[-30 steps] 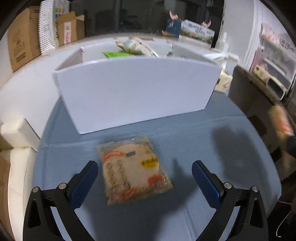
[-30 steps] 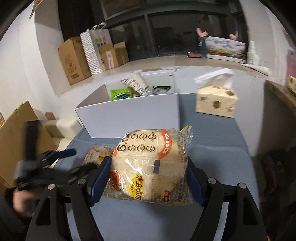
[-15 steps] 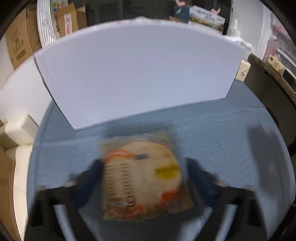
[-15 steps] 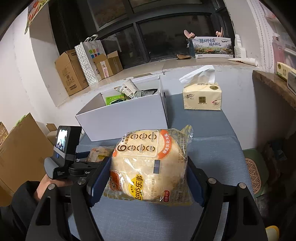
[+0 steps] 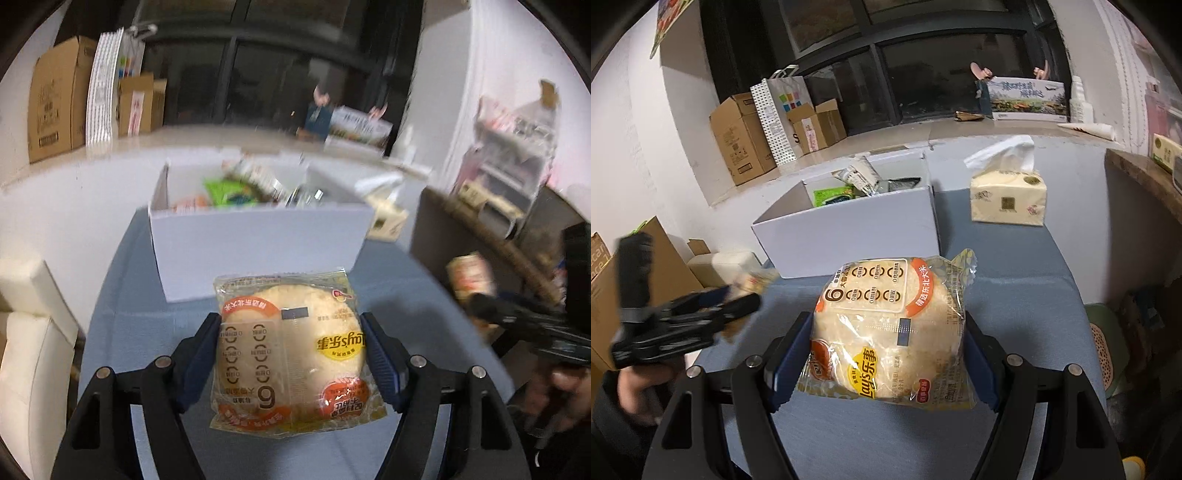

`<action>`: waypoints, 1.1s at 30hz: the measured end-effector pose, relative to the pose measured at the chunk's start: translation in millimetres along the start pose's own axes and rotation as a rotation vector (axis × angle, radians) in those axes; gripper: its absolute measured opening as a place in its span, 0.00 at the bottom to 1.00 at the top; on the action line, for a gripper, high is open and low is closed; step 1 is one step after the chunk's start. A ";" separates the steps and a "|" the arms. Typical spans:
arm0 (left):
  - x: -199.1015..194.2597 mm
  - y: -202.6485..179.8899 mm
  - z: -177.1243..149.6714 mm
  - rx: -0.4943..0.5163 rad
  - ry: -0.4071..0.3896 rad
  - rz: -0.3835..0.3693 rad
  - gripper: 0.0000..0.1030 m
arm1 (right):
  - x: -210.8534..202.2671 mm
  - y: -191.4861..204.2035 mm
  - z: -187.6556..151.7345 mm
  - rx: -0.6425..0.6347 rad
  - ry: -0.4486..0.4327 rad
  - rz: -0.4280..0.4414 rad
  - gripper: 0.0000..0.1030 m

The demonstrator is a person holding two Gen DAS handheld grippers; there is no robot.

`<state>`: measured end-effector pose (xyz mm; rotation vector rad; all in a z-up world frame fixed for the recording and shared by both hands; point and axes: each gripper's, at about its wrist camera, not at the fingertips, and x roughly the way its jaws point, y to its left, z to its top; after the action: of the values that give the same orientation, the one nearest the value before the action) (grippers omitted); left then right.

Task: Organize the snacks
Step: 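Lower both bread buns into the white box and open both tools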

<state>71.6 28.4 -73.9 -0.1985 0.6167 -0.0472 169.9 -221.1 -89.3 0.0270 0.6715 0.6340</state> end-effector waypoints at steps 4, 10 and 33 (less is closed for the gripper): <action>-12.7 -12.0 26.2 0.037 -0.059 -0.020 0.76 | 0.0 5.6 16.9 -0.017 -0.022 0.019 0.78; 4.2 -2.7 86.6 0.041 -0.115 -0.006 0.76 | 18.9 21.9 65.8 -0.076 -0.053 0.040 0.78; 148.9 75.4 189.2 -0.029 0.079 0.075 1.00 | 183.7 19.2 198.7 -0.054 0.096 -0.020 1.00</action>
<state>301.4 119.3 -22.8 -0.2024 0.7037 0.0263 387.1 -68.6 -33.2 -0.0609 0.7461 0.6370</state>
